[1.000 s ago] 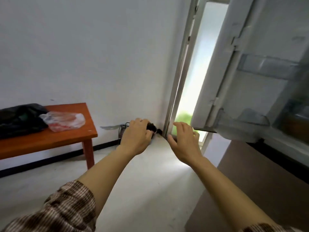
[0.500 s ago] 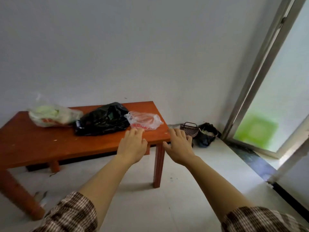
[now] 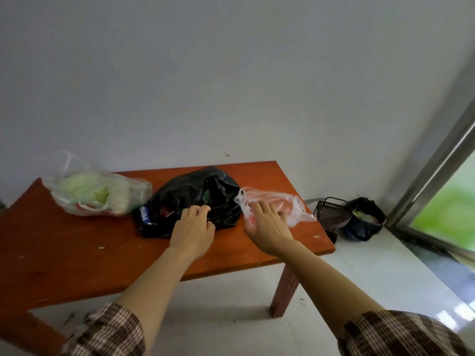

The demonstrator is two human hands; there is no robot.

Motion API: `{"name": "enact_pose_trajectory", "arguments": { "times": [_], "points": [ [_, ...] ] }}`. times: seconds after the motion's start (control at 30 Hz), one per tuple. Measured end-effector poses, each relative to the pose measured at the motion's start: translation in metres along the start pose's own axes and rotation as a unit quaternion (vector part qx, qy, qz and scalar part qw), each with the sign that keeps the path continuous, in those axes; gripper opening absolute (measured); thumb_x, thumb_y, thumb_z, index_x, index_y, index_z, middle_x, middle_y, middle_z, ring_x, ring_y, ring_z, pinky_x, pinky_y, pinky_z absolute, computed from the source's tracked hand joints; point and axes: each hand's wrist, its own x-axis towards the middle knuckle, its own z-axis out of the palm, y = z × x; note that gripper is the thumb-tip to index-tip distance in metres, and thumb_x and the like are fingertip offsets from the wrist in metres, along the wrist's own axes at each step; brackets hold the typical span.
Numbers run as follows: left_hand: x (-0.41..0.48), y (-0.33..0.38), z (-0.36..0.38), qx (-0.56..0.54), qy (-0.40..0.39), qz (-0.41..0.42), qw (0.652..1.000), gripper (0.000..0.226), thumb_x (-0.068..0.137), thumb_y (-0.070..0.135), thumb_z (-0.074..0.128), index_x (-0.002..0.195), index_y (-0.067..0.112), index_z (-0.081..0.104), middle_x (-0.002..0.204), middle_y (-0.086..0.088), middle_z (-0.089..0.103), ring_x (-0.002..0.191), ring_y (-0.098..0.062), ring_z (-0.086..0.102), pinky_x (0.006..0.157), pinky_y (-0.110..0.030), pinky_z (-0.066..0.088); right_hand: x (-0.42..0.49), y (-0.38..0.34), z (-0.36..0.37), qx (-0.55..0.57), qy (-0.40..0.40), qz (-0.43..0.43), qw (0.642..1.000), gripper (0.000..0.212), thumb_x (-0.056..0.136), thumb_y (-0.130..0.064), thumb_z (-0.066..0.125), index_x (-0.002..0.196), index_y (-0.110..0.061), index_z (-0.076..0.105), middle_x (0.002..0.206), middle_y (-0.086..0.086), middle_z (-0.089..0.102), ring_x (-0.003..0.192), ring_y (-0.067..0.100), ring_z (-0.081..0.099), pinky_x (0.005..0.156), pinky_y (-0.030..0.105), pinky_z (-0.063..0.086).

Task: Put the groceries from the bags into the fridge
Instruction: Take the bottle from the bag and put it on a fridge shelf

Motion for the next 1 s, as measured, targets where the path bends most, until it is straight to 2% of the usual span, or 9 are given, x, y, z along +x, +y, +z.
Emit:
{"name": "enact_pose_trajectory", "arguments": {
  "times": [0.27,0.47,0.57,0.63,0.67,0.73,0.77,0.9,1.0],
  "points": [
    [0.096,-0.092,0.023,0.064,-0.083,0.010,0.994,0.048,0.098,0.034,0.038,0.144,0.022,0.031,0.153,-0.003,0.026,0.141,-0.023,0.020,0.105,-0.038,0.035,0.124,-0.031,0.048,-0.028,-0.069,-0.019,0.997,0.054,0.096,-0.038,0.042,0.145,-0.019,0.028,0.147,0.001,0.032,0.136,0.024,0.026,0.109,0.049,0.022],
    [0.166,-0.136,0.042,0.162,-0.135,0.175,0.962,0.064,0.091,0.046,0.048,0.148,0.033,0.022,0.161,-0.006,-0.007,0.147,-0.029,-0.008,0.117,-0.045,0.008,0.200,-0.052,0.086,-0.057,-0.084,0.008,0.995,0.052,0.097,-0.037,0.041,0.145,-0.022,0.029,0.150,-0.002,0.031,0.139,0.022,0.021,0.110,0.047,0.019],
    [0.200,-0.152,0.050,0.199,-0.177,0.253,0.930,0.065,0.091,0.036,0.051,0.148,0.037,0.020,0.159,-0.005,-0.018,0.145,-0.033,-0.017,0.117,-0.053,0.000,0.231,-0.062,0.102,-0.081,-0.107,0.033,0.990,0.052,0.099,-0.034,0.039,0.148,-0.021,0.026,0.157,-0.002,0.022,0.145,0.023,0.011,0.112,0.047,0.014],
    [0.221,-0.162,0.052,0.198,-0.228,0.277,0.912,0.065,0.092,0.023,0.054,0.148,0.034,0.023,0.159,-0.004,-0.020,0.144,-0.037,-0.016,0.115,-0.059,0.008,0.248,-0.067,0.112,-0.107,-0.138,0.045,0.984,0.054,0.099,-0.032,0.039,0.150,-0.022,0.024,0.160,-0.001,0.015,0.147,0.023,0.003,0.113,0.049,0.010],
    [0.231,-0.169,0.051,0.193,-0.255,0.279,0.905,0.067,0.091,0.018,0.056,0.148,0.031,0.024,0.159,-0.004,-0.018,0.144,-0.039,-0.009,0.113,-0.059,0.018,0.256,-0.068,0.116,-0.120,-0.153,0.049,0.980,0.055,0.099,-0.032,0.039,0.151,-0.022,0.022,0.161,-0.002,0.011,0.148,0.023,-0.001,0.114,0.050,0.008],
    [0.255,-0.184,0.043,0.190,-0.278,0.292,0.895,0.069,0.088,0.006,0.057,0.147,0.024,0.026,0.160,-0.007,-0.010,0.141,-0.039,0.012,0.102,-0.050,0.039,0.270,-0.068,0.123,-0.147,-0.172,0.062,0.972,0.059,0.098,-0.032,0.039,0.152,-0.022,0.019,0.162,-0.002,0.006,0.148,0.024,-0.008,0.115,0.054,0.001],
    [0.268,-0.192,0.039,0.192,-0.276,0.302,0.892,0.069,0.087,0.001,0.055,0.146,0.020,0.027,0.160,-0.007,-0.006,0.137,-0.038,0.021,0.095,-0.045,0.045,0.277,-0.067,0.126,-0.157,-0.176,0.070,0.969,0.061,0.098,-0.032,0.040,0.153,-0.022,0.017,0.162,-0.002,0.004,0.148,0.024,-0.011,0.115,0.055,-0.001],
    [0.328,-0.227,0.035,0.198,-0.257,0.294,0.899,0.071,0.088,-0.007,0.047,0.150,0.011,0.018,0.161,-0.001,0.004,0.129,-0.028,0.033,0.088,-0.036,0.048,0.306,-0.059,0.132,-0.182,-0.185,0.084,0.962,0.067,0.097,-0.035,0.041,0.154,-0.023,0.008,0.162,-0.004,-0.002,0.147,0.025,-0.016,0.114,0.058,-0.002],
    [0.361,-0.248,0.050,0.206,-0.265,0.257,0.906,0.077,0.088,-0.006,0.050,0.152,0.013,0.012,0.161,0.003,-0.001,0.126,-0.028,0.035,0.083,-0.035,0.050,0.330,-0.057,0.138,-0.200,-0.198,0.081,0.956,0.070,0.097,-0.034,0.041,0.155,-0.022,0.002,0.162,-0.004,-0.003,0.147,0.025,-0.016,0.114,0.058,-0.002]
  ]
}}
